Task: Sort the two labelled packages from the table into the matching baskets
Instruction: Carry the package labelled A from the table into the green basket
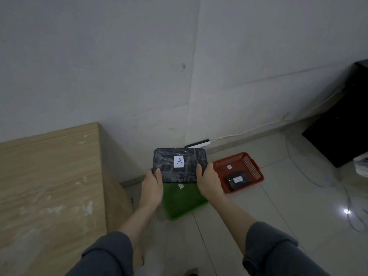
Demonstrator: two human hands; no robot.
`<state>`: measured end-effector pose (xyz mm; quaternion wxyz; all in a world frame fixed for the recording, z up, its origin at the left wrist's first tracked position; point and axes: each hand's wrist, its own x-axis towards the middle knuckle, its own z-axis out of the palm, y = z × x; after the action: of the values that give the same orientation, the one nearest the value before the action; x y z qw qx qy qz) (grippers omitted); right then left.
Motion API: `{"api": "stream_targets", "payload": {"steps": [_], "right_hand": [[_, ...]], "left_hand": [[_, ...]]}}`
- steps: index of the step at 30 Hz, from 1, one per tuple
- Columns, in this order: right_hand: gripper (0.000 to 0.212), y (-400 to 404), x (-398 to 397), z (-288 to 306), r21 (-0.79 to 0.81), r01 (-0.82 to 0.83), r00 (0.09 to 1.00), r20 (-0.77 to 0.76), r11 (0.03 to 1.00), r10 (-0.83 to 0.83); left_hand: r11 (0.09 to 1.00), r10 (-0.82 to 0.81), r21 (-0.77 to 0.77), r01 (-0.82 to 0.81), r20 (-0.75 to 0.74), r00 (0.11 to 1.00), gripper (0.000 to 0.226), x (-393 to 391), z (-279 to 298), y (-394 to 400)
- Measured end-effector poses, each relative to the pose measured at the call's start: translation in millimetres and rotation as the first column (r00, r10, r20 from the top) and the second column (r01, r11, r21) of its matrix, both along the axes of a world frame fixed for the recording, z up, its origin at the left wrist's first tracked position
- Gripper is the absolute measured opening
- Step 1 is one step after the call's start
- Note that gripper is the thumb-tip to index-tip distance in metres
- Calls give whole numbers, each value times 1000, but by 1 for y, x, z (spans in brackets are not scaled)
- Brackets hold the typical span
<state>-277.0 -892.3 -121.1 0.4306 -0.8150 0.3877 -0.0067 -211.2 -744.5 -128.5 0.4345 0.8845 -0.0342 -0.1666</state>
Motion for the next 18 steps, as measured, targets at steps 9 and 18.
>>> {"api": "stream_targets", "payload": {"steps": [9,18], "right_hand": [[25,-90,40,-122,65,-93,988,-120,994,100],[32,-137,65,-347,91,-199,953,-215,976,215]], "left_hand": [[999,32,26,-30,-80,996,21,27,-117,-83],[987,153,80,-141,-179,972,32,30,-352,-118]]}}
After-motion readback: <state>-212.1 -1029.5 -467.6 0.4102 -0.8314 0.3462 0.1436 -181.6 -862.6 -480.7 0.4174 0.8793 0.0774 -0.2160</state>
